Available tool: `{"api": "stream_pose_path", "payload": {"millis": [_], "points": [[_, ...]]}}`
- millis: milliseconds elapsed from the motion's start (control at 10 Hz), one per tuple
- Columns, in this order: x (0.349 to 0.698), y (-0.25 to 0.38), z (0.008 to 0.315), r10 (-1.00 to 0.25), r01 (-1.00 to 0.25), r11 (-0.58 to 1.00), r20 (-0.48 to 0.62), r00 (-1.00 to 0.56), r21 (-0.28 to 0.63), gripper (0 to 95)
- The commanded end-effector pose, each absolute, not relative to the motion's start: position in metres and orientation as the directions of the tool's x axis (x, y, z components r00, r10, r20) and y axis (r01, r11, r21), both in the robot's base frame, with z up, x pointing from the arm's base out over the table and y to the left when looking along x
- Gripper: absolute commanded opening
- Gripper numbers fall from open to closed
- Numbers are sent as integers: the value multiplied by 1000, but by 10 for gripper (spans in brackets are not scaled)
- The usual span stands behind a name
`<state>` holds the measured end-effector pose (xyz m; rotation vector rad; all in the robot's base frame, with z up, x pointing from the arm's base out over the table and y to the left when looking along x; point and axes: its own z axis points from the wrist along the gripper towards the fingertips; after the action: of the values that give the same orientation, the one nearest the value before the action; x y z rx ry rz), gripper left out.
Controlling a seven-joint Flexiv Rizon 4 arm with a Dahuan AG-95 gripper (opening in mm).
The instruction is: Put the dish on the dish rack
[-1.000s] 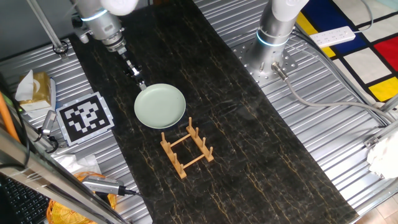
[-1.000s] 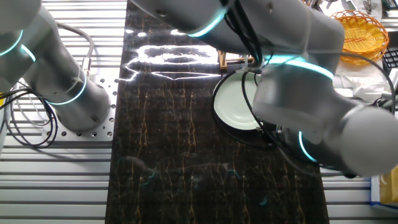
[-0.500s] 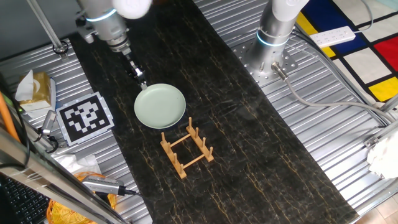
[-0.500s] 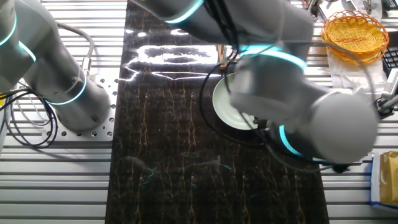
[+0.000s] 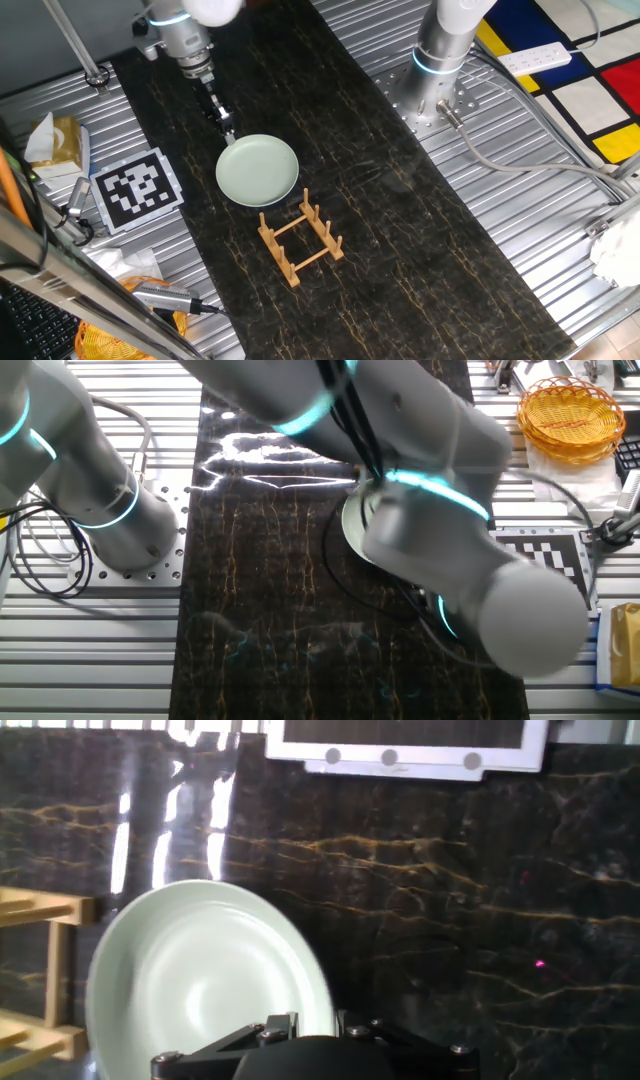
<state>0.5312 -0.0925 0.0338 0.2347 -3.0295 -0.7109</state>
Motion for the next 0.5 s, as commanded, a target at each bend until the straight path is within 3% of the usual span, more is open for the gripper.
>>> {"api": "stream_pose_path", "payload": {"millis": [100,200,500], "points": [[530,-92,35,-168,-160,881,-23,-986,445,190],[529,-91,38,-165,-156,877,-22,-986,454,380],[528,-84,38,-166,-157,876,-20,-986,455,380]]}}
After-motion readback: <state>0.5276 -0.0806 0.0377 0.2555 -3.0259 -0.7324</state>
